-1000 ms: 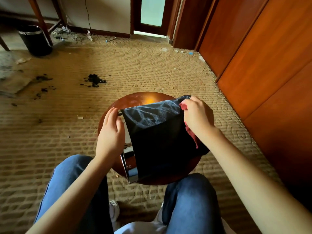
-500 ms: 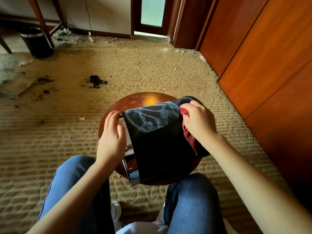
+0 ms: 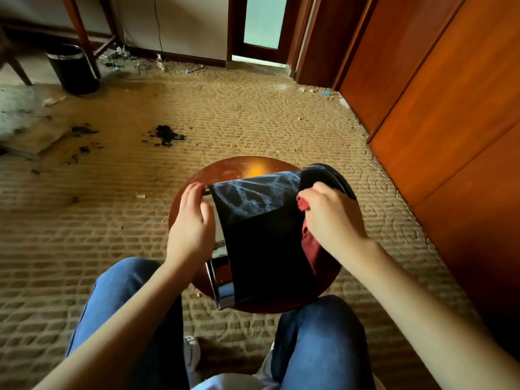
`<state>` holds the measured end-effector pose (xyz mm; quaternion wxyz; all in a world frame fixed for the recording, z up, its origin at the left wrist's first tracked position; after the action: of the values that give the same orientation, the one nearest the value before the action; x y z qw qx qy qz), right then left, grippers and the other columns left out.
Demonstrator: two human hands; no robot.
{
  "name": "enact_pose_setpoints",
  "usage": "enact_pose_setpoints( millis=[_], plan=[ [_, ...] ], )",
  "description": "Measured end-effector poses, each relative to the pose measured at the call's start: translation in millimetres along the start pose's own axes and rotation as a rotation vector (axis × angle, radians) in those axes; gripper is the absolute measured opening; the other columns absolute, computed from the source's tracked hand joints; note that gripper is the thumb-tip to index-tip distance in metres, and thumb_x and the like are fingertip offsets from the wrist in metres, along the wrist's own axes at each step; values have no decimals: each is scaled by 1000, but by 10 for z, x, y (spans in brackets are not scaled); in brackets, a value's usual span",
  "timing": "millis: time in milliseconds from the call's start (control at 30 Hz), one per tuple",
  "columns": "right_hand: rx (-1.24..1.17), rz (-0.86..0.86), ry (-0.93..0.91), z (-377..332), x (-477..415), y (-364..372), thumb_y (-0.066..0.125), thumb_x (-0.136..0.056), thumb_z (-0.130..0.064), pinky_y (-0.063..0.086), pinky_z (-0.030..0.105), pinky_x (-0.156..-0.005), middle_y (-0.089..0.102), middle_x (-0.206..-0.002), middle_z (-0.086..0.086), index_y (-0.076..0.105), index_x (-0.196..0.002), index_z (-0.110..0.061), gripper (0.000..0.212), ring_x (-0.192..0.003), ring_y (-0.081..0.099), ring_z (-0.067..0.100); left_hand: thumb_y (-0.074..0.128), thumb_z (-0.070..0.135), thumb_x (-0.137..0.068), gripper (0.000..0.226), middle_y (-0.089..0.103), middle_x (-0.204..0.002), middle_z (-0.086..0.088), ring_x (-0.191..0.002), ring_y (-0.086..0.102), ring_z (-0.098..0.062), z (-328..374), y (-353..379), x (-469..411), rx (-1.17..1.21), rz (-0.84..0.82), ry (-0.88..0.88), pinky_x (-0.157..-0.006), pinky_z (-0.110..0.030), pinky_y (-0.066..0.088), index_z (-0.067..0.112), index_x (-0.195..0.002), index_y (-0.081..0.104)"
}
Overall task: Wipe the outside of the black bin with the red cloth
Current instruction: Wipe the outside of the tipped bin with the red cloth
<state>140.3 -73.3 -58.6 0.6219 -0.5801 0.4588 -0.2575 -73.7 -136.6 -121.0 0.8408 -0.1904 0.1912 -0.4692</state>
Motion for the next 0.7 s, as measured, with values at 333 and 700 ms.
enact_pose_setpoints(
  millis=[333, 700],
  plan=[
    [-24, 84, 129, -25, -209, 80, 52, -82, 1, 50, 36, -71, 62, -99, 9, 68, -97, -8, 24, -90, 60, 34, 20, 37, -85, 63, 36, -151, 0, -135, 38, -16, 26, -27, -42, 8, -1, -28, -111, -38, 33, 16, -142, 38],
    [24, -7, 252, 55, -519, 59, 47, -88, -4, 42, 35, -74, 60, -110, 11, 66, -104, -9, 25, -100, 56, 35, 20, 37, -86, 62, 35, -151, 3, -133, 38, -14, 18, -19, 70, 22, 1, -13, -109, -37, 34, 18, -142, 38]
  ],
)
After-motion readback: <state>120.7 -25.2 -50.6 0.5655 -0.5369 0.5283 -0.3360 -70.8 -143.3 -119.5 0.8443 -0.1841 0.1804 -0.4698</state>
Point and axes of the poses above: each hand's wrist, its own x-axis away from the middle knuckle, its own y-axis out of the palm, z = x × y, the point moved 2 cm from there along -x, towards the middle knuckle
